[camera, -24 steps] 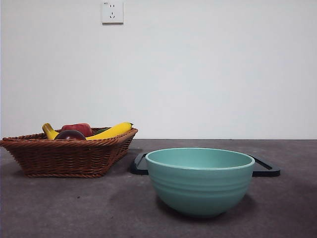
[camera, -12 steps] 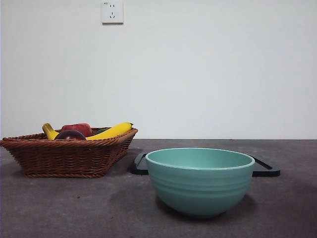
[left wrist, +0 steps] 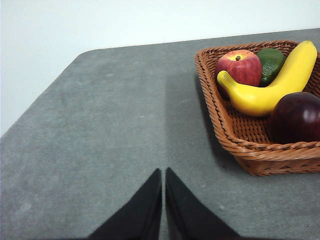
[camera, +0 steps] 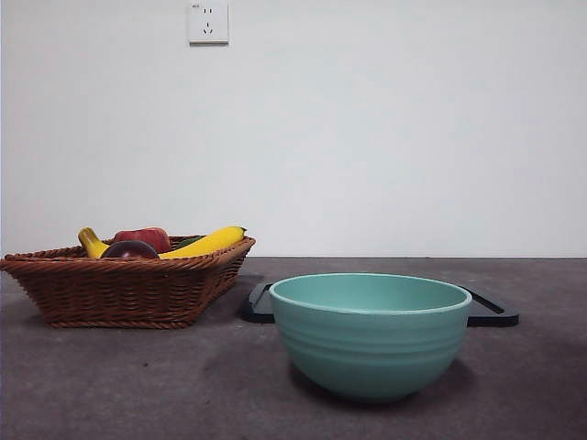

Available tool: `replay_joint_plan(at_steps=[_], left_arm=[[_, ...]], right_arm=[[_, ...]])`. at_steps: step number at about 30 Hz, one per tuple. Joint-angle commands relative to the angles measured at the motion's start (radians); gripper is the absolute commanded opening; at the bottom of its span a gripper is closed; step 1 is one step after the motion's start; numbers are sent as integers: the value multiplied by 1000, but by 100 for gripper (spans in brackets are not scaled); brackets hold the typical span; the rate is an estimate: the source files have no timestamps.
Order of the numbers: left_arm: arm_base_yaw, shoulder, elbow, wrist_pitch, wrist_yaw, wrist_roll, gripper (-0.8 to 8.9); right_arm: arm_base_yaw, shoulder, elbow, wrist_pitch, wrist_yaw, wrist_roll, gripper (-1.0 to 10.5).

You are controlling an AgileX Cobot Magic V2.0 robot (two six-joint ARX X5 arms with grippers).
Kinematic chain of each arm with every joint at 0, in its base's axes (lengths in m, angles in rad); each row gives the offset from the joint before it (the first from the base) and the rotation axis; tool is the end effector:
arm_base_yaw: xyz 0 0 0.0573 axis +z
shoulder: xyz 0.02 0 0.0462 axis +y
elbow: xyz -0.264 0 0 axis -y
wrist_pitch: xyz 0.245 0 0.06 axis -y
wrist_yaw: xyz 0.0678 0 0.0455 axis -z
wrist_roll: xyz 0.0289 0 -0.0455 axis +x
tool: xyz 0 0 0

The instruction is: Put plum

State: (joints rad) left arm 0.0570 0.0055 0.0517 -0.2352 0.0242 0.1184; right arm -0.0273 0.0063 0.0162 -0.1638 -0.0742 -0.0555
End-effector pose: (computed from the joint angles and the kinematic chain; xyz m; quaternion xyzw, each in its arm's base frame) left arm 0.0928 0.0046 0.1580 0.0551 0.0951 0.0107 0.9939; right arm 0.0959 -0.0005 0.1528 -0.0238 0.0761 0.0255 0.9965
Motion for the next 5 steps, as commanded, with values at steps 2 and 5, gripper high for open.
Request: replay_joint_plan(at_steps=[2,5], left_arm=[[3,-3,-20,-10,-2,11,10],[3,-3,-20,-10,-2,11,10]], right_arm=[[-1,-3,-5,6,3,3,5],[-1,-3,-5,6,3,3,5]])
